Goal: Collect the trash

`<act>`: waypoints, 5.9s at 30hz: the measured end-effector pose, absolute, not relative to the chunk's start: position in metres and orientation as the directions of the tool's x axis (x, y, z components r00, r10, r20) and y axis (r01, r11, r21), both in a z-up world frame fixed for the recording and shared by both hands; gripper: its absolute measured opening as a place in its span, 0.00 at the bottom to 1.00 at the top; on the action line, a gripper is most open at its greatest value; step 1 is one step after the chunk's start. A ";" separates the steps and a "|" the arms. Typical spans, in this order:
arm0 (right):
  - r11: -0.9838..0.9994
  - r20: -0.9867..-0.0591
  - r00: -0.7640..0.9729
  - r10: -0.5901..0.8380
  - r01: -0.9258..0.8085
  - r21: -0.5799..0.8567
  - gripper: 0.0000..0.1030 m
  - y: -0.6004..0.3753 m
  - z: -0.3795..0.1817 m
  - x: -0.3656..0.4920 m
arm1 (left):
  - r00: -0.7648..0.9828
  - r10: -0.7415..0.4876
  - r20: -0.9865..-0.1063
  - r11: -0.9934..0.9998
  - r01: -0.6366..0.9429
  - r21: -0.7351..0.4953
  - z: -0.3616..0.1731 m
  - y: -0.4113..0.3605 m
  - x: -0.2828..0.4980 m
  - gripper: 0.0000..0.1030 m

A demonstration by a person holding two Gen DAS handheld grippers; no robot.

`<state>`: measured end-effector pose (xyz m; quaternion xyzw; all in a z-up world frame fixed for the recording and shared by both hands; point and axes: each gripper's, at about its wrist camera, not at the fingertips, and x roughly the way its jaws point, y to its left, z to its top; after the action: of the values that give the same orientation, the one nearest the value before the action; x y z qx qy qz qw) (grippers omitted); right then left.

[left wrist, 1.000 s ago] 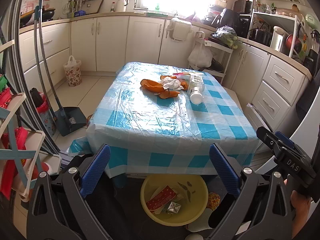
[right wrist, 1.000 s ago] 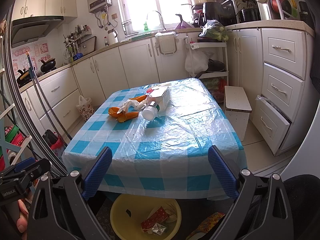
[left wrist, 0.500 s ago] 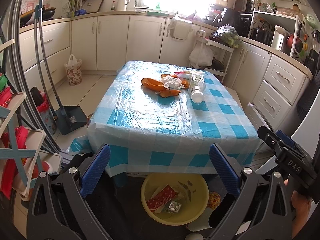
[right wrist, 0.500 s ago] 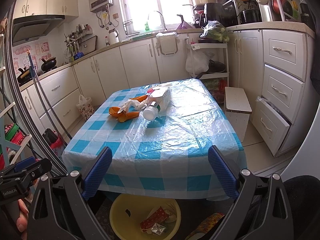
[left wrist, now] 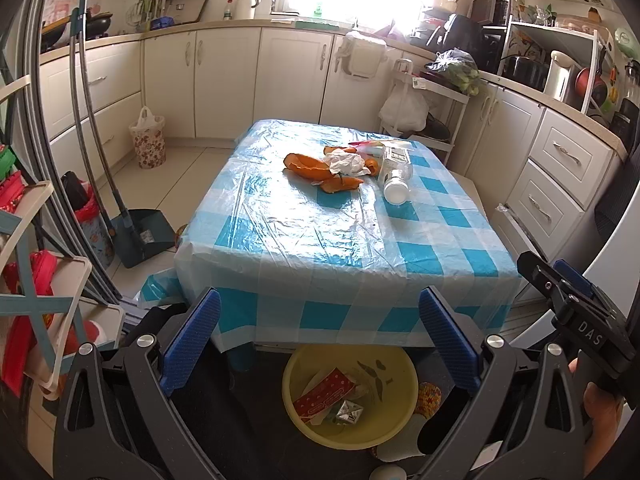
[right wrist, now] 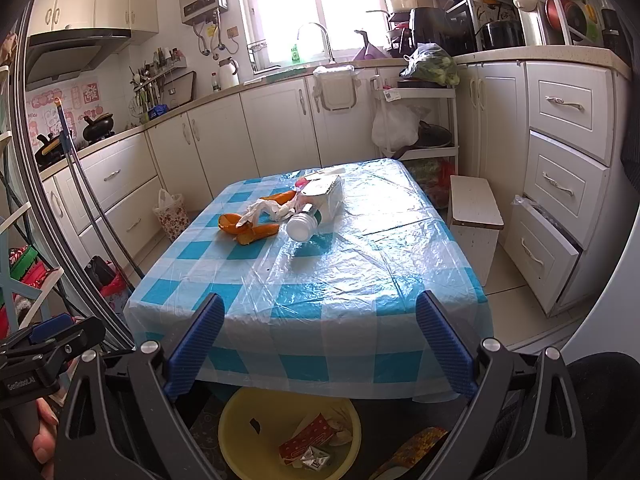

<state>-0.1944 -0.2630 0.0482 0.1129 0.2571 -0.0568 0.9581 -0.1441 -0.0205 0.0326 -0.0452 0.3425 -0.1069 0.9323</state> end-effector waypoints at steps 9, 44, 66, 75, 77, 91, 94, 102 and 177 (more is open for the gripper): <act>0.970 -0.498 0.866 -0.052 0.162 0.180 0.90 -0.263 0.050 -0.196 | 0.742 -0.230 -0.629 0.973 0.168 -0.157 0.033 -0.021 -0.143 0.93; 0.983 -0.470 0.881 -0.053 0.130 0.132 0.90 -0.257 0.057 -0.199 | 0.755 -0.123 -0.644 0.991 0.127 -0.041 0.039 -0.028 -0.141 0.93; 0.985 -0.475 0.878 -0.053 0.125 0.121 0.90 -0.251 0.057 -0.198 | 0.750 -0.117 -0.651 0.990 0.136 -0.022 0.037 -0.032 -0.142 0.93; 0.987 -0.483 0.874 -0.049 0.115 0.109 0.90 -0.249 0.055 -0.197 | 0.746 -0.119 -0.655 0.990 0.135 -0.026 0.037 -0.030 -0.142 0.93; 0.988 -0.484 0.874 -0.048 0.114 0.108 0.90 -0.250 0.054 -0.197 | 0.746 -0.119 -0.655 0.990 0.135 -0.025 0.037 -0.030 -0.142 0.93; 0.988 -0.487 0.872 -0.048 0.113 0.106 0.90 -0.249 0.053 -0.197 | 0.746 -0.119 -0.656 0.990 0.136 -0.024 0.036 -0.031 -0.143 0.93; 0.988 -0.486 0.872 -0.048 0.114 0.107 0.90 -0.249 0.053 -0.197 | 0.746 -0.118 -0.656 0.990 0.136 -0.024 0.036 -0.031 -0.143 0.93; 0.988 -0.487 0.872 -0.048 0.114 0.107 0.90 -0.249 0.053 -0.196 | 0.746 -0.118 -0.656 0.990 0.136 -0.023 0.036 -0.030 -0.143 0.93; 0.934 -0.653 0.740 0.161 0.100 0.344 0.90 -0.303 0.020 -0.019 | 0.519 -0.230 -0.823 0.919 0.394 -0.009 -0.023 -0.138 0.221 0.12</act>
<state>-0.0192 -0.3035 0.0200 0.1813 0.3600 0.0165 0.9150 0.2207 -0.1383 -0.0225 0.0897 0.4562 -0.1798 0.8669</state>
